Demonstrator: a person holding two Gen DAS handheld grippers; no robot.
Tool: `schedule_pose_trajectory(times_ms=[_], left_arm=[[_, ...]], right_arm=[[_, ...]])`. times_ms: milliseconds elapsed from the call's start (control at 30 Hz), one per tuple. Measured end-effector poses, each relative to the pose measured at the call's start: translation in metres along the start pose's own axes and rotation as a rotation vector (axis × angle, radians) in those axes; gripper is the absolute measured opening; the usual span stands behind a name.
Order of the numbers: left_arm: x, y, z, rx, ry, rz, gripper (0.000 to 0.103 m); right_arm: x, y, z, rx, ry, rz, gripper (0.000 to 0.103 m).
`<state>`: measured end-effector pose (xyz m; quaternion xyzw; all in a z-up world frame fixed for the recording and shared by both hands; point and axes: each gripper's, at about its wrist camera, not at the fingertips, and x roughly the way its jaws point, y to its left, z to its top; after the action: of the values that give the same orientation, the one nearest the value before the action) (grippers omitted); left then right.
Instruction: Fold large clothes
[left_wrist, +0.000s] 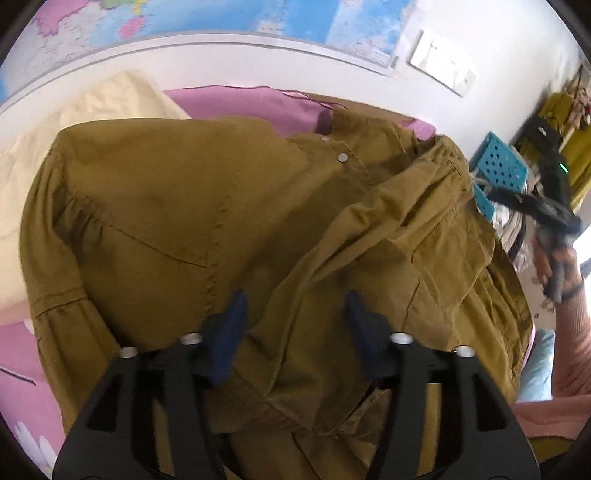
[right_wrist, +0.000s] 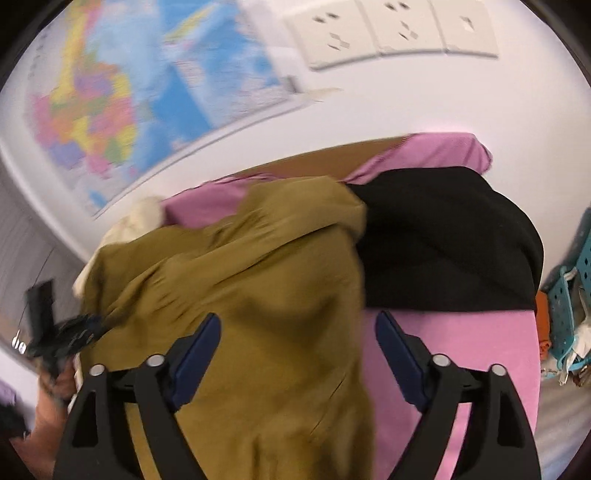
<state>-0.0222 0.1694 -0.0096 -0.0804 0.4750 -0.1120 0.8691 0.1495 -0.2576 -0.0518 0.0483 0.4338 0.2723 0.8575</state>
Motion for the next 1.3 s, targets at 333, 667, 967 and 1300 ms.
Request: schedule_pose_trajectory(times_ms=[333,667,967,1300], left_arm=[[0.04,-0.002,-0.001,0.049,0.084,0.071,0.043],[0.028,-0.055,0.049,0.178,-0.038,0.026,0.03],[0.072,-0.071,0.06,0.19,0.036,-0.026,0.03],[0.072,-0.027,0.059,0.081,0.119,-0.055,0.083]], right_arm=[[0.075,-0.021,0.023,0.052,0.127,0.141,0.014],[-0.045,-0.024,0.034,0.024,-0.187,0.063,0.006],[-0.032,-0.082,0.011,0.127,-0.104,-0.124,0.009],[-0.014,-0.101,-0.01,0.195,-0.078,-0.167,0.056]])
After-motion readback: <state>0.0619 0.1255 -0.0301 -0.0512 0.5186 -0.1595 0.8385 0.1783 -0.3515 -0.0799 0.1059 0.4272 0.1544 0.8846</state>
